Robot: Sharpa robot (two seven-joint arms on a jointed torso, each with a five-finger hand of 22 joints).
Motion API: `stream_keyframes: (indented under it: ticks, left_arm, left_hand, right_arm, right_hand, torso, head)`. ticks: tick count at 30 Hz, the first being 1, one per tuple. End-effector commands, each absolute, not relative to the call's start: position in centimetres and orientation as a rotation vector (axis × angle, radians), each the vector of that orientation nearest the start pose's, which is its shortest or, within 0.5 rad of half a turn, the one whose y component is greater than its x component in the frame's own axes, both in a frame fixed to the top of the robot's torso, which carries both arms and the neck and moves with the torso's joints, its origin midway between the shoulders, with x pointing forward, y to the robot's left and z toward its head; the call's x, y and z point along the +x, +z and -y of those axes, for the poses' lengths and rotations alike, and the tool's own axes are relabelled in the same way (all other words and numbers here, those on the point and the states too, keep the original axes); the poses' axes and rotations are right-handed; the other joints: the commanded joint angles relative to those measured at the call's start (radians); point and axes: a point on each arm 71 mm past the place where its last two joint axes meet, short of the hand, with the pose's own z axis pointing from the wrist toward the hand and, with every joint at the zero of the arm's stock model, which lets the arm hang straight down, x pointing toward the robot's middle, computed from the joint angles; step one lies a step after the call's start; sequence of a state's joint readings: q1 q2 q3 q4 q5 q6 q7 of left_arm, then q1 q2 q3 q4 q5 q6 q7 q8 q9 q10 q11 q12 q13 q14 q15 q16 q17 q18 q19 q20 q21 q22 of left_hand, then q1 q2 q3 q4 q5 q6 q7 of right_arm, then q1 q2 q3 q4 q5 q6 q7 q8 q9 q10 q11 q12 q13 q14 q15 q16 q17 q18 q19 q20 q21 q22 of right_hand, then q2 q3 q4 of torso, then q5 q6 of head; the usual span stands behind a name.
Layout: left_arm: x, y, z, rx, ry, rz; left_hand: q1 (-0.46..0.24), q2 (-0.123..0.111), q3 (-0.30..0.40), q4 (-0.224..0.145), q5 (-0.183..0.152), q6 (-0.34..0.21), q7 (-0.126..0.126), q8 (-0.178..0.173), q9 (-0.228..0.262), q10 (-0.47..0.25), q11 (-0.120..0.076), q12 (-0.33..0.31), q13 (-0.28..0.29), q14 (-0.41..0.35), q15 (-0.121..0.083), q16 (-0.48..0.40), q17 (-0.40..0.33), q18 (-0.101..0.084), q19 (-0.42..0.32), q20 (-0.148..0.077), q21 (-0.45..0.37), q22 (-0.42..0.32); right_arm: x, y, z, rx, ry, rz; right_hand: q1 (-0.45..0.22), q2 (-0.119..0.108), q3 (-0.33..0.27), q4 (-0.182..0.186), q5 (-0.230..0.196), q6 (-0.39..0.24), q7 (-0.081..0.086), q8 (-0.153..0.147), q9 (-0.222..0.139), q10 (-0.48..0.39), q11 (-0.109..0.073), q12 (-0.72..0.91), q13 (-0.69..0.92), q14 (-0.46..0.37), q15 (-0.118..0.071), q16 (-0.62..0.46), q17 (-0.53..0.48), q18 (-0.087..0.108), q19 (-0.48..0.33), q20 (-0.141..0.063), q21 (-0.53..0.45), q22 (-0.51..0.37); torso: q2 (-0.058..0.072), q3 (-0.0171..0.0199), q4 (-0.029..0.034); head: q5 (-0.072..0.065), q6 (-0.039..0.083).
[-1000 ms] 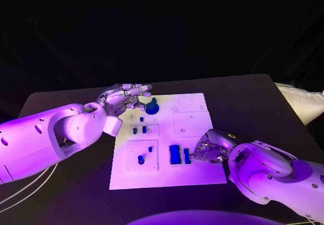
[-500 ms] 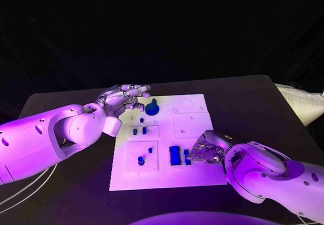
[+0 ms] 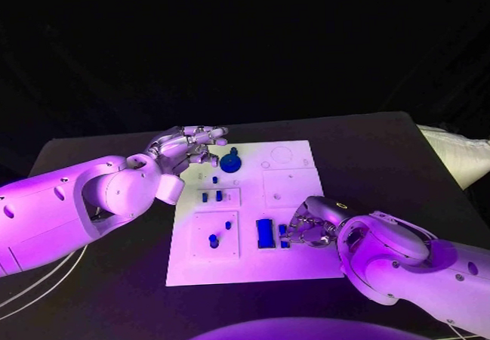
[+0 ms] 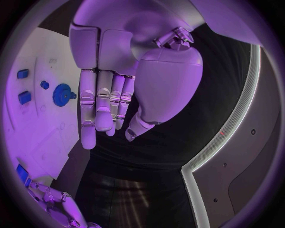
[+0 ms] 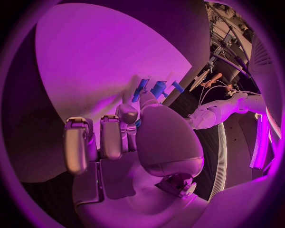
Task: Assemble the parts on the task board
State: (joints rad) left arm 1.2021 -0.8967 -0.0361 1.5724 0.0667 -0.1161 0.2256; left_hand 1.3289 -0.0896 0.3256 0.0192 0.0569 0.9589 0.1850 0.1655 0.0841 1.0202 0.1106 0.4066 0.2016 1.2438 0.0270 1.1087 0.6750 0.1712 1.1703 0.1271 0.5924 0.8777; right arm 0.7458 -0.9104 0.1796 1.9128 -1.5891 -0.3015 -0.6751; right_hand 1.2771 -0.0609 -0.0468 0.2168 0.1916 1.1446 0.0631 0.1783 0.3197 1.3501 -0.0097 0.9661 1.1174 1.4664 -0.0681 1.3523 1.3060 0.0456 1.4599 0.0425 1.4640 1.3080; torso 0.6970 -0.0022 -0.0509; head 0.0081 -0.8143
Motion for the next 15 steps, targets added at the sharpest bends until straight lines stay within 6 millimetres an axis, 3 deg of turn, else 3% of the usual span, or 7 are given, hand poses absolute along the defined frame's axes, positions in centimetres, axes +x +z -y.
stream_keyframes:
  ticks: [1, 7, 15]
  left_arm:
    - [47.4, -18.2, -20.7, -1.217, -1.684, -1.647]
    - [47.4, -18.2, -20.8, -1.217, -1.683, -1.646]
    - [47.5, -18.2, -21.0, -1.219, -1.678, -1.640]
  left_hand:
    - [0.013, 0.001, -0.007, -0.002, -0.003, -0.008, 0.001, 0.005, -0.002, -0.007, -0.002, 0.005, 0.001, -0.006, 0.000, -0.003, -0.001, 0.011, 0.008, 0.002, -0.003, -0.001]
    - [0.013, 0.001, -0.007, -0.002, -0.003, -0.008, 0.001, 0.005, -0.002, -0.007, -0.002, 0.005, 0.001, -0.006, 0.000, -0.003, -0.001, 0.011, 0.008, 0.002, -0.003, -0.001]
    - [0.014, 0.001, -0.008, -0.002, -0.003, -0.007, 0.000, 0.006, -0.002, -0.007, -0.003, 0.006, 0.001, -0.009, 0.000, -0.006, -0.008, 0.011, 0.007, 0.002, -0.004, -0.001]
  right_arm:
    - [35.3, -26.8, 16.2, 0.122, 0.431, -2.017]
    - [35.3, -26.3, 16.1, 0.165, 0.466, -1.959]
    - [35.3, -25.2, 16.5, 0.292, 0.620, -1.856]
  right_hand:
    - [0.020, 0.004, -0.001, -0.006, -0.006, 0.006, 0.002, 0.005, 0.000, 0.008, -0.001, 0.003, 0.002, 0.058, -0.006, 0.006, 0.001, -0.006, 0.010, -0.003, 0.005, 0.118]
    - [0.022, 0.013, -0.011, -0.003, 0.017, 0.002, 0.003, 0.007, 0.002, 0.005, -0.001, -0.004, -0.002, 0.057, -0.007, 0.003, -0.002, -0.005, 0.009, -0.005, 0.004, 0.116]
    - [-0.017, -0.004, -0.067, 0.033, 0.023, -0.024, 0.012, 0.000, 0.001, -0.037, 0.009, -0.090, -0.062, 0.046, 0.000, -0.035, -0.043, 0.005, -0.019, 0.001, -0.026, 0.077]
  torso:
    - [-0.001, -0.0003, -0.0011]
    - [-0.001, -0.0001, -0.0017]
    - [-0.004, -0.0023, -0.0009]
  head:
    - [0.000, 0.000]
    - [-0.001, 0.000]
    - [-0.004, 0.008]
